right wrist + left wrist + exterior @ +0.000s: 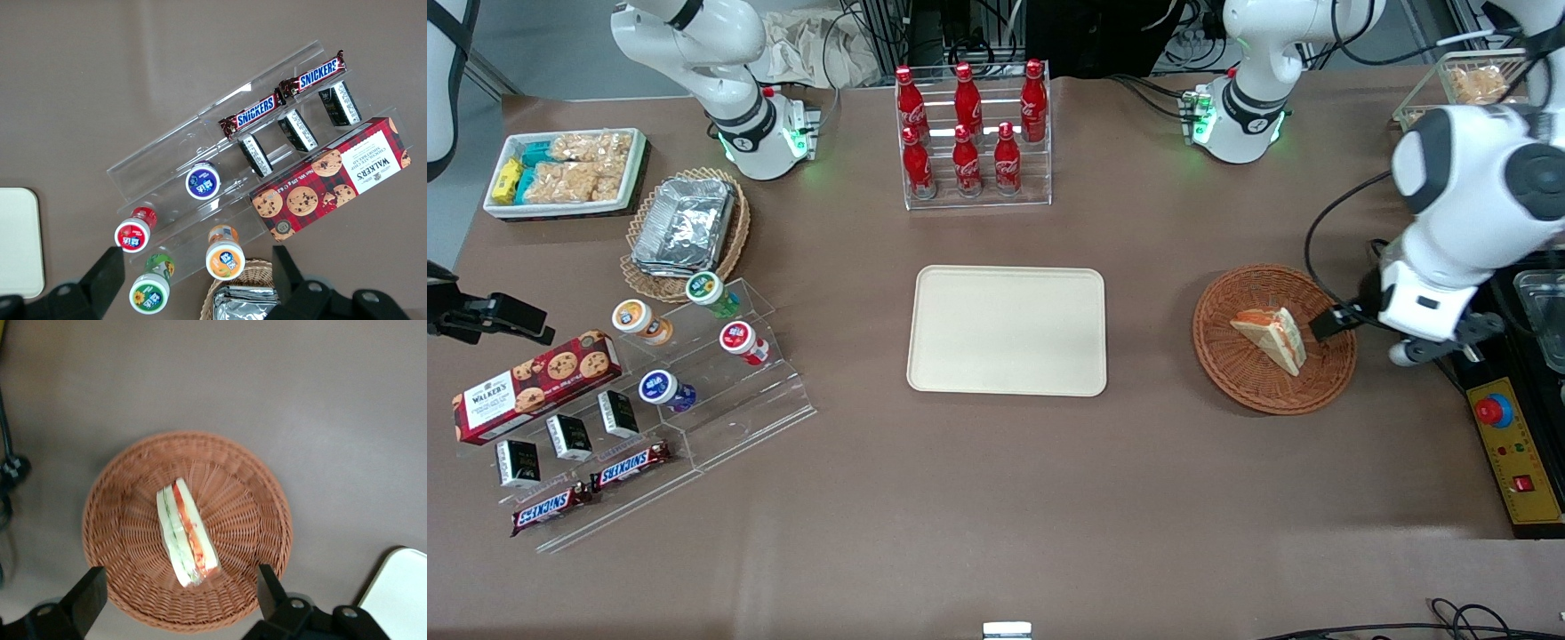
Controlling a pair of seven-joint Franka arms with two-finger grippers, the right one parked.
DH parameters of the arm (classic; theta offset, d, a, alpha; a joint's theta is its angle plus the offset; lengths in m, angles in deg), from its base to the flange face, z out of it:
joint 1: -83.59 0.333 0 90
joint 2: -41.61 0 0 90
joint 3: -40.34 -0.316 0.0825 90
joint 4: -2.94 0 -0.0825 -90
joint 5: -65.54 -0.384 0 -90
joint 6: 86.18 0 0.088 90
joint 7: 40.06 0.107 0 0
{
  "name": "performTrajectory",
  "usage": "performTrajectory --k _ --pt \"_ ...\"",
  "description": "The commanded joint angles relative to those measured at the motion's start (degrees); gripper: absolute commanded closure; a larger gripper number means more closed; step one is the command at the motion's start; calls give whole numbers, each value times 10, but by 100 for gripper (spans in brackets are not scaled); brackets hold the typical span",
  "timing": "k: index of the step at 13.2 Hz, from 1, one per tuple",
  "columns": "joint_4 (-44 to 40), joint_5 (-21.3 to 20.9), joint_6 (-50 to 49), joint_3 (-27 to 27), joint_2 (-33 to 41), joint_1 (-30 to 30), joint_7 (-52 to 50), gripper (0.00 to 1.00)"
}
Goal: Place sandwich from basket to tray
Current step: 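Lower the left gripper onto the sandwich and close on it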
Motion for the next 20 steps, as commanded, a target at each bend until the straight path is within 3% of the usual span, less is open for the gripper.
performTrajectory --k 1,6,14,15,16,17,18,19,20 --pt "34 4 17 8 -9 -2 -73 0" --pt "66 4 32 7 -49 -1 -112 0" --pt "151 -4 192 5 -92 -1 -151 1" --pt "154 -4 193 6 -92 -1 -152 7" --pt "155 -4 192 5 -90 -1 -162 28" --pt "153 -4 192 6 -88 -1 -189 64" --pt "151 -5 190 7 -87 -2 -198 86" --pt "147 -5 184 8 -86 -2 -199 99" --pt "141 -5 169 8 -76 -2 -199 100"
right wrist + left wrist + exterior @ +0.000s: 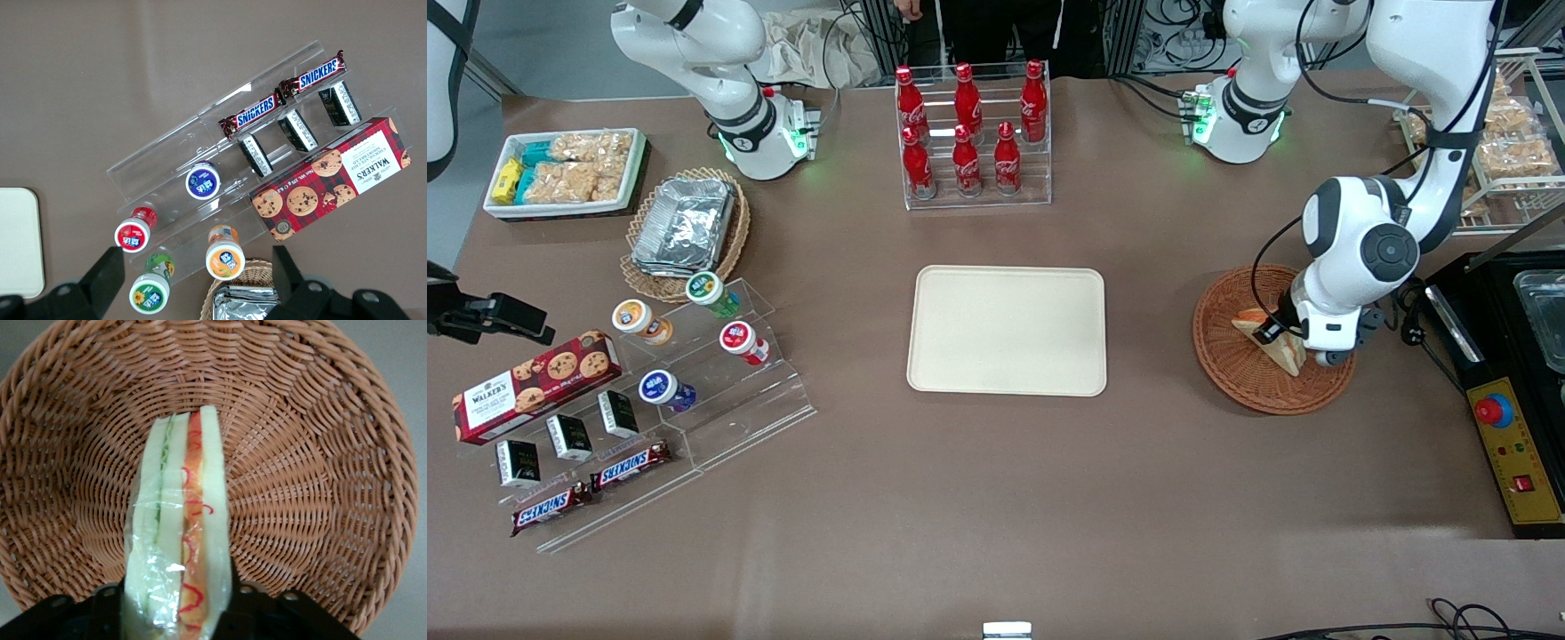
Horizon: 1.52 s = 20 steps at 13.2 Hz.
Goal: Place sandwich from basket to tray
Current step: 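Lift the sandwich out of the basket with the left gripper, then carry the sandwich over the cream tray and lower it down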
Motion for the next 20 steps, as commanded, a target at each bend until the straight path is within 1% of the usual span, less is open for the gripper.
performTrajectory --k 1,2,4,5,8,10,12,14,16,17,18,20 --pt "-21 -13 -44 1 31 -1 -16 100" --pt "-59 -15 -93 2 33 -1 -15 100" --pt "-170 -16 -222 22 26 -2 -13 100" --pt "-216 -17 -267 26 26 -2 -6 100" --pt "-358 -17 -380 34 8 -13 56 100" --pt "-429 -15 -437 34 -6 -26 117 100" --pt "-444 -12 -450 34 -11 -56 173 100" --pt "-445 -9 -451 34 -24 -100 179 100" --pt "-443 -5 -450 35 -52 -150 182 100" --pt "-446 8 -447 34 -74 -173 182 100" --pt "-446 25 -435 35 -94 -184 183 100" --pt "-446 28 -396 38 -132 -220 175 100"
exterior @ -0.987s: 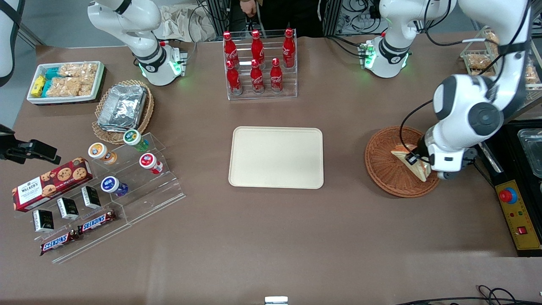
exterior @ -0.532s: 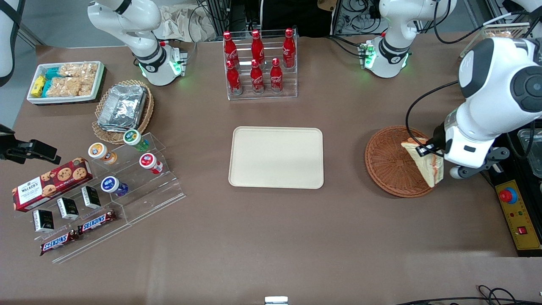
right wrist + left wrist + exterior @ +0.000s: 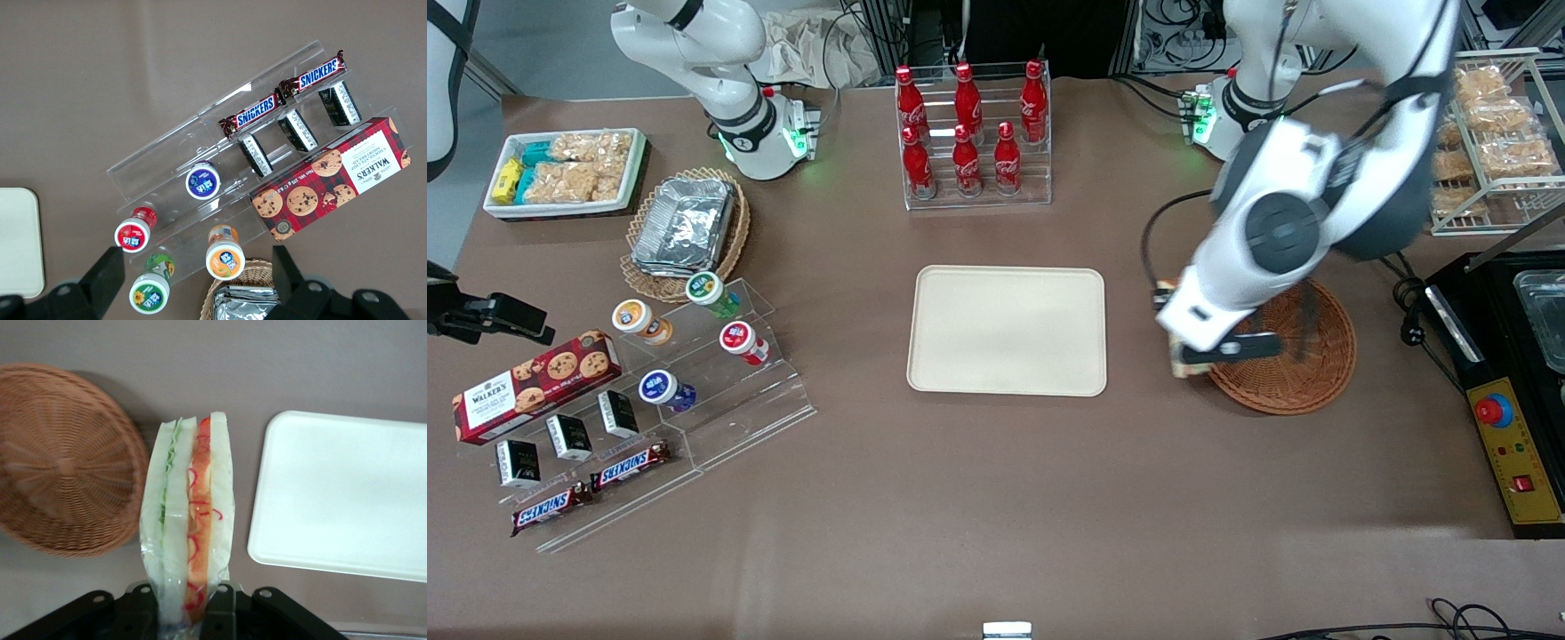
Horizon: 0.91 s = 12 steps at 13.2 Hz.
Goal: Place sandwich from basket to tray
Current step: 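Carry the sandwich over the cream tray and lower it down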
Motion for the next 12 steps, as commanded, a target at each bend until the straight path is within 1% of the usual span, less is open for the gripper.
performTrajectory --k 1,4,6,7,9,10,11,12 --pt "-24 11 30 -5 -60 -36 4 100" --pt "-24 8 83 -5 -107 -85 -8 100" --pt "-24 2 123 -5 -138 -93 -45 100" --pt "-24 -1 147 -5 -150 -112 -58 100" --pt "-24 -3 172 -5 -172 -120 -67 100" --pt "-24 -17 181 -5 -179 -120 -74 99" --pt "-22 -25 183 -5 -181 -120 -76 91" --pt "-20 -27 182 -6 -180 -119 -74 55"
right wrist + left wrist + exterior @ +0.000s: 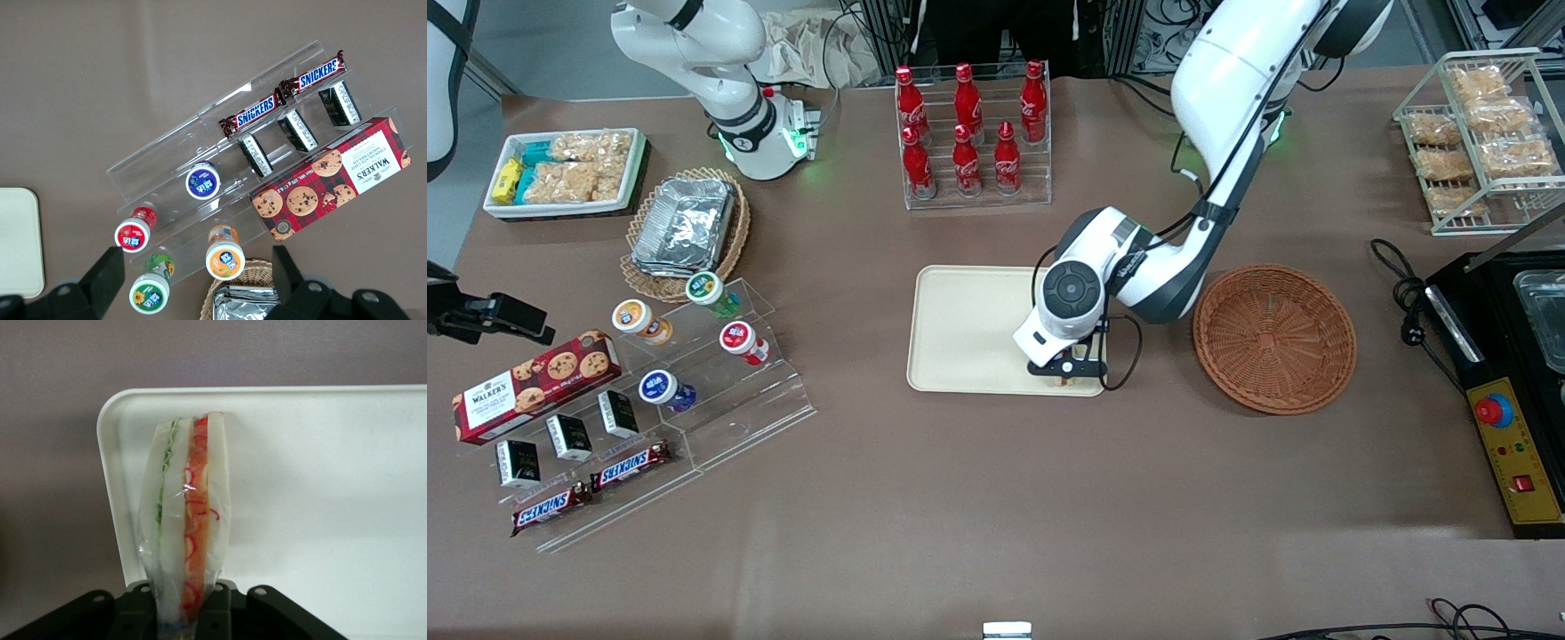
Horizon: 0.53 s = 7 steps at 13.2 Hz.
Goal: Place sandwich from basket to tray
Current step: 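Carry the sandwich over the cream tray and lower it down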
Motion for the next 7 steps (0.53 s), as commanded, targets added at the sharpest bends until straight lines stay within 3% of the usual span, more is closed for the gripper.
performTrajectory --k 1,2,7 --pt "-15 -17 -7 -8 -4 -4 -7 10" --pt "-14 -25 -14 -8 0 -3 -5 1" --pt "-41 -31 -80 -13 53 16 -2 1"
